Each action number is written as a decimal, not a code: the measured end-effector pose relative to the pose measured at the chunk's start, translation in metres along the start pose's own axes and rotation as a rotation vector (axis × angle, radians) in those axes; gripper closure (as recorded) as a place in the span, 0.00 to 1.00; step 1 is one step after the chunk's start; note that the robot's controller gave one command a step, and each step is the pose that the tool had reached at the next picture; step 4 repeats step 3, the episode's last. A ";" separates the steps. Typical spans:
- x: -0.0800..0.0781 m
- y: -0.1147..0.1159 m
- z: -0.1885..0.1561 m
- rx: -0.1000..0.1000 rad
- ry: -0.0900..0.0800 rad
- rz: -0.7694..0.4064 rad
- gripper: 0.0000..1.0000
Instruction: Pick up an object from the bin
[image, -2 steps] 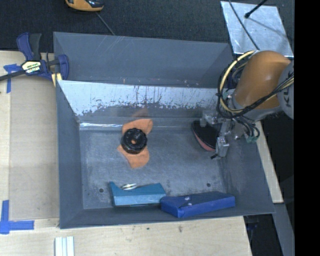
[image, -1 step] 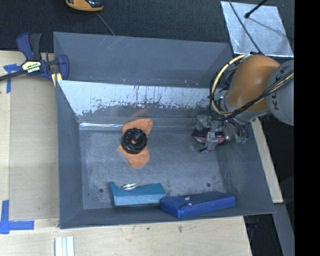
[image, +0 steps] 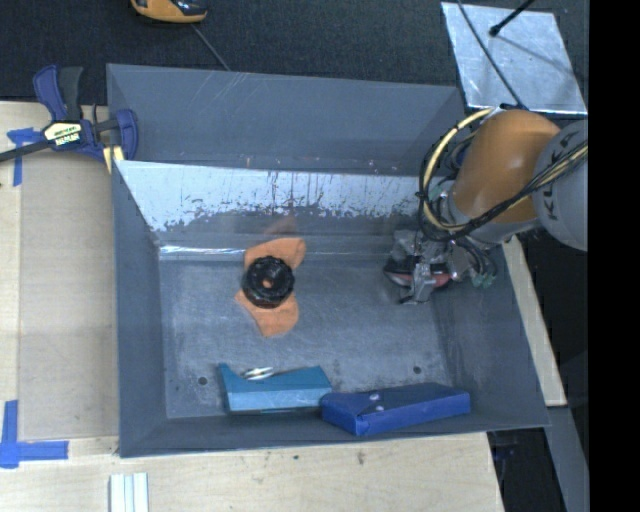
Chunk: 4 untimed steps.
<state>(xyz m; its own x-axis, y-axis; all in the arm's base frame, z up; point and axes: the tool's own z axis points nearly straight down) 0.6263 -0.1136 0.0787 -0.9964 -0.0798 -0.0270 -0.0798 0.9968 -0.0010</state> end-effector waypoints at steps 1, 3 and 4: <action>0.001 0.003 -0.069 -0.001 0.025 0.001 1.00; 0.016 0.020 -0.219 0.000 0.024 0.046 1.00; 0.016 0.020 -0.219 0.000 0.024 0.046 1.00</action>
Offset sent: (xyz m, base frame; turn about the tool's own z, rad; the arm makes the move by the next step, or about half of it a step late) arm 0.0000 0.0000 0.0000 0.0000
